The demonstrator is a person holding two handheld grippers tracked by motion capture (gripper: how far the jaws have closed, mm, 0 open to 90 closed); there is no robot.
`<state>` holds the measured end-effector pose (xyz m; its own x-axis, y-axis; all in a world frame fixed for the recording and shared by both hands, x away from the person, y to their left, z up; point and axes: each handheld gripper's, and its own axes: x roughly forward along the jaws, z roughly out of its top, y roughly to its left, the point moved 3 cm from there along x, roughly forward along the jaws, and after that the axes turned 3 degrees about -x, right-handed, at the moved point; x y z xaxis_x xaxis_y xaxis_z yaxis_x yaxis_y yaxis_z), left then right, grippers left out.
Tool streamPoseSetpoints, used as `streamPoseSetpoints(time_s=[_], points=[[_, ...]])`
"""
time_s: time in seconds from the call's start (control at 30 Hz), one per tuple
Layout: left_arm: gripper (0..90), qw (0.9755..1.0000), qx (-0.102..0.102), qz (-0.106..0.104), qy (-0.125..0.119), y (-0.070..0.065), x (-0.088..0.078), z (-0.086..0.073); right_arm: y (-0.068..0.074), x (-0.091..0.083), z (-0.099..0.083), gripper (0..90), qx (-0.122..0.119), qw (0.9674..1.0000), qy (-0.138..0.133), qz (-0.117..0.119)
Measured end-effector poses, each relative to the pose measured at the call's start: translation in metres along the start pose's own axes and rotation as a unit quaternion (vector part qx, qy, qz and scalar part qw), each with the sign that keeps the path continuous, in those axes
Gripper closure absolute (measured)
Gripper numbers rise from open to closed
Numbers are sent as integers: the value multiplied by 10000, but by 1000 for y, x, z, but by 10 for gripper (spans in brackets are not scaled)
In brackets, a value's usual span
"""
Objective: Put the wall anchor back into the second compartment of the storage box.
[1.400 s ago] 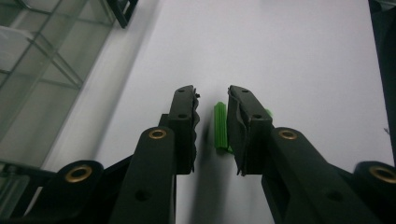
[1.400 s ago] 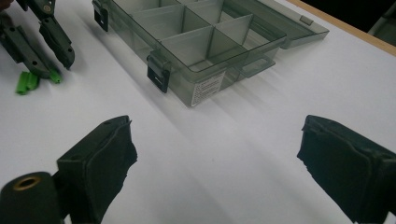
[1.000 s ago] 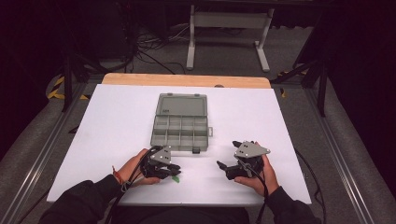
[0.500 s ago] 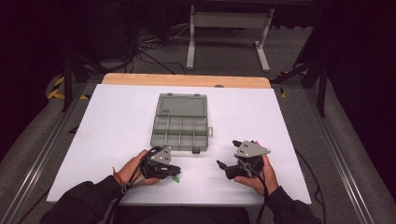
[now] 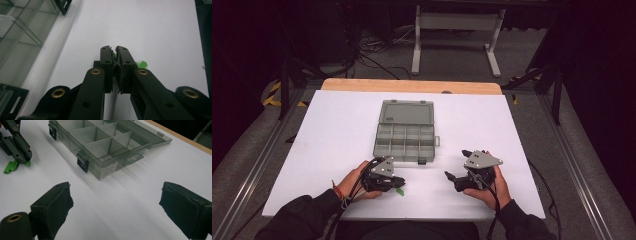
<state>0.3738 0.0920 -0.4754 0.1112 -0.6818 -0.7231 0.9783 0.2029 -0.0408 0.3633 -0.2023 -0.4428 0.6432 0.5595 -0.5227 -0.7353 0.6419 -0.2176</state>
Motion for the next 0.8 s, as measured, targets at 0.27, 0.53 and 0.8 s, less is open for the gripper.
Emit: streamPoseSetpoints(time_s=[0.27, 0.53, 0.8], points=[[845, 9998, 12, 127, -143, 2, -10, 4, 0, -2, 0, 102, -17, 10000, -44, -57], [845, 9991, 139, 279, -293, 2, -20, 9, -1, -5, 1, 102, -36, 9999, -104, -96], [845, 9981, 117, 399, -465, 5, -30, 13, 0, -7, 2, 103, -24, 9998, -141, -114]])
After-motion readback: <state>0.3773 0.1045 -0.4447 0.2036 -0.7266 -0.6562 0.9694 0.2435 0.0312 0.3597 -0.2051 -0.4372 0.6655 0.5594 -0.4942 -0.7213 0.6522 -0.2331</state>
